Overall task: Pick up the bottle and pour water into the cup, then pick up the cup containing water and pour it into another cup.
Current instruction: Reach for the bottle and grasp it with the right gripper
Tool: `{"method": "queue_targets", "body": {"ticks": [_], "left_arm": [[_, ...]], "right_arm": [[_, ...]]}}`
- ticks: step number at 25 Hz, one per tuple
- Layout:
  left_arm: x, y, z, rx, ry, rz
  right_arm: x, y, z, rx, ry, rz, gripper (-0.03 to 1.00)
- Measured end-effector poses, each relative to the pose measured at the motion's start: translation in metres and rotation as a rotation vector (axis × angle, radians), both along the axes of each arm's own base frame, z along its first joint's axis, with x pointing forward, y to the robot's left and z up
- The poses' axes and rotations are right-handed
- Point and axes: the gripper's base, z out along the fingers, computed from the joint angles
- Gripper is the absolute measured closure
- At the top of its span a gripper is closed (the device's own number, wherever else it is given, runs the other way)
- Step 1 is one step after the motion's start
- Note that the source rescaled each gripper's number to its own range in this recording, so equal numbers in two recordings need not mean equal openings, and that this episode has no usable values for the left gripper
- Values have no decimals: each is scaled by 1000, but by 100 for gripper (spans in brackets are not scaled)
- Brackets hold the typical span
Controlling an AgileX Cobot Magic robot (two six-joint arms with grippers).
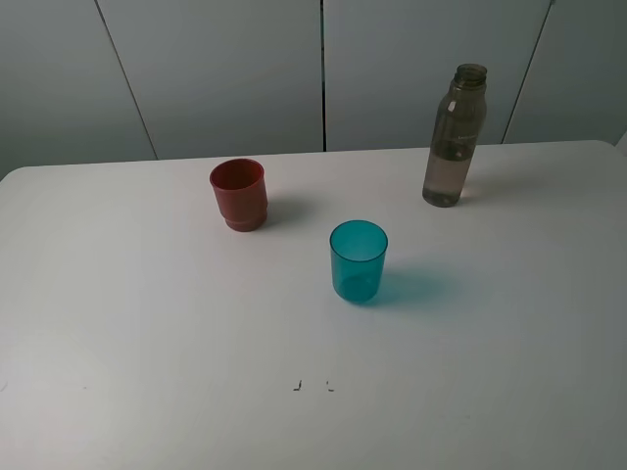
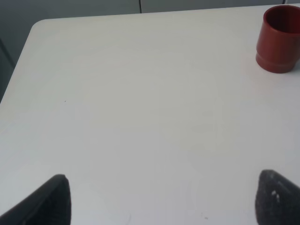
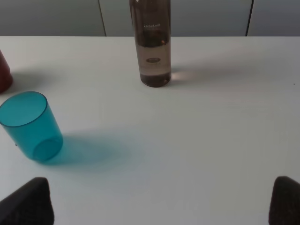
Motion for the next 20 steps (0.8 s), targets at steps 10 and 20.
{"method": "queue_targets", "body": {"ticks": [10,20], "left_arm": [[0,0,0,0,0,0],[0,0,0,-6,0,3]], "right_arm": [[0,0,0,0,0,0,-3],[0,0,0,0,0,0,-3]]}}
